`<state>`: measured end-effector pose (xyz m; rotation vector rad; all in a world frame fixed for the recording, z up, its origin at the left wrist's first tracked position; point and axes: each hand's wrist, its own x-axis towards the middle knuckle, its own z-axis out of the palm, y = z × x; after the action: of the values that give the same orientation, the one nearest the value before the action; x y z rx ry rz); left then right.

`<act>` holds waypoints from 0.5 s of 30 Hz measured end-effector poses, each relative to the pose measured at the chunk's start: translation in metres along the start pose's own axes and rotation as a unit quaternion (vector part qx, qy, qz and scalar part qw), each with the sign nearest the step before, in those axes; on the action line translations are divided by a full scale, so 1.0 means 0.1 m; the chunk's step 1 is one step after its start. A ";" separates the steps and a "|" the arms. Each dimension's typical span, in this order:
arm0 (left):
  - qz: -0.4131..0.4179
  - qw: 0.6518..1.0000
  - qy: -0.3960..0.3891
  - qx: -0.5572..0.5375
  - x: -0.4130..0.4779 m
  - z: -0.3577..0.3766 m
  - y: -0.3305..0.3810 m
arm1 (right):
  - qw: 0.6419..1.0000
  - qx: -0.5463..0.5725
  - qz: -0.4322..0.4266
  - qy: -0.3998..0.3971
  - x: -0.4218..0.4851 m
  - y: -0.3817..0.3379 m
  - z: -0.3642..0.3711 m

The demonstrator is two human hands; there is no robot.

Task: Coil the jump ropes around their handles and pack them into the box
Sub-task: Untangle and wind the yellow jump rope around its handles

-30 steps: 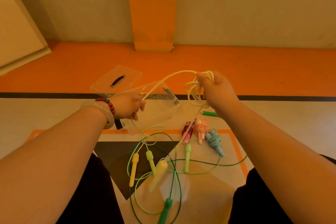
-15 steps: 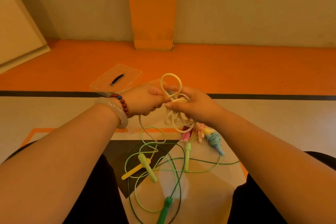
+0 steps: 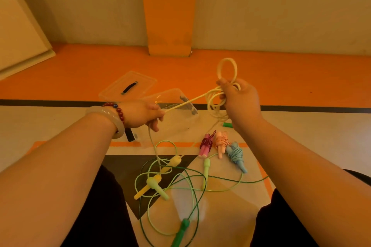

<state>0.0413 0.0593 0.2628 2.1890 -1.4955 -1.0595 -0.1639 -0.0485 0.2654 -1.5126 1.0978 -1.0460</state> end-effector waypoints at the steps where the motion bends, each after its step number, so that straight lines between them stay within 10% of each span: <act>1: 0.014 0.999 0.042 -0.012 -0.02 -0.01 0.04 | 0.997 -0.071 -0.023 0.011 0.03 0.02 -0.02; 9: 0.181 0.969 0.164 -0.028 -0.08 0.24 0.38 | 0.939 -0.192 -0.067 -0.279 -0.14 0.01 0.10; 15: 0.201 0.962 0.173 -0.059 -0.08 0.23 0.40 | 0.933 -0.189 -0.056 -0.300 -0.22 0.03 0.17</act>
<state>-0.0038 0.0534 0.2738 1.7682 -1.5711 -0.5815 -0.1528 -0.0243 0.2570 -2.0425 0.7990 -0.3878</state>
